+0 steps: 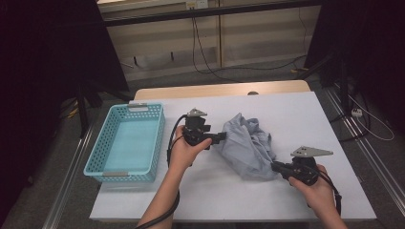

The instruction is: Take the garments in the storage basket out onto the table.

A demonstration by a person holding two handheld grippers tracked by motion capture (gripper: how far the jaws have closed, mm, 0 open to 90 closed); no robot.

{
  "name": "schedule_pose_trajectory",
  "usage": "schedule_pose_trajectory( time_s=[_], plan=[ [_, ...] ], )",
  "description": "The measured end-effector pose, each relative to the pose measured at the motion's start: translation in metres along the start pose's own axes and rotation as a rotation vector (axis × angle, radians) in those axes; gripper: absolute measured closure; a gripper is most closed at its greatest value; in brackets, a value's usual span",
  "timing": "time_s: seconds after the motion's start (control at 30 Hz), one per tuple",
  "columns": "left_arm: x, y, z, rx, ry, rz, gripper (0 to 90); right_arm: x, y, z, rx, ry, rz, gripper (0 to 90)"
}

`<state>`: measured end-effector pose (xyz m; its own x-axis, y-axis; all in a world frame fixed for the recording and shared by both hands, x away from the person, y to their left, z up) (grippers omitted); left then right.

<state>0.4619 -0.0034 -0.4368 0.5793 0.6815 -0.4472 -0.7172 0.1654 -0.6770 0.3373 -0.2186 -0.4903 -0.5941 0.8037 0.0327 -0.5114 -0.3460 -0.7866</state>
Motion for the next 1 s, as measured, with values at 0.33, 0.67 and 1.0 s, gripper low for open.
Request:
schedule_pose_trajectory(
  time_s=[0.33, 0.67, 1.0],
  plan=[
    [-0.005, 0.018, -0.009, 0.136, 0.017, 0.001, 81.5, 0.002, 0.004, -0.005, 0.026, -0.014, 0.002, 84.7],
    [0.003, 0.037, 0.009, 0.164, -0.006, 0.029, 83.4, -0.013, 0.002, -0.023, 0.073, 0.008, -0.031, 84.6],
    [0.015, 0.057, 0.028, 0.186, -0.043, 0.05, 83.8, -0.021, -0.017, -0.049, 0.085, 0.003, 0.01, 84.7]
  ],
)
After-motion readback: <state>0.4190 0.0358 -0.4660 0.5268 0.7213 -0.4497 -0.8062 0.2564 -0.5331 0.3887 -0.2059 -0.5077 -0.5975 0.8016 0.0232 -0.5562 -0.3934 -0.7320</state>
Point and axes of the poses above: each handheld gripper's, and its own axes: z roughly backward along the jaws, y roughly out of its underside, x roughly to its left, the point moved 8 cm from there along -z, roughly forward along the jaws, and after that the axes turned 13 degrees about z, right-handed, at the moved point
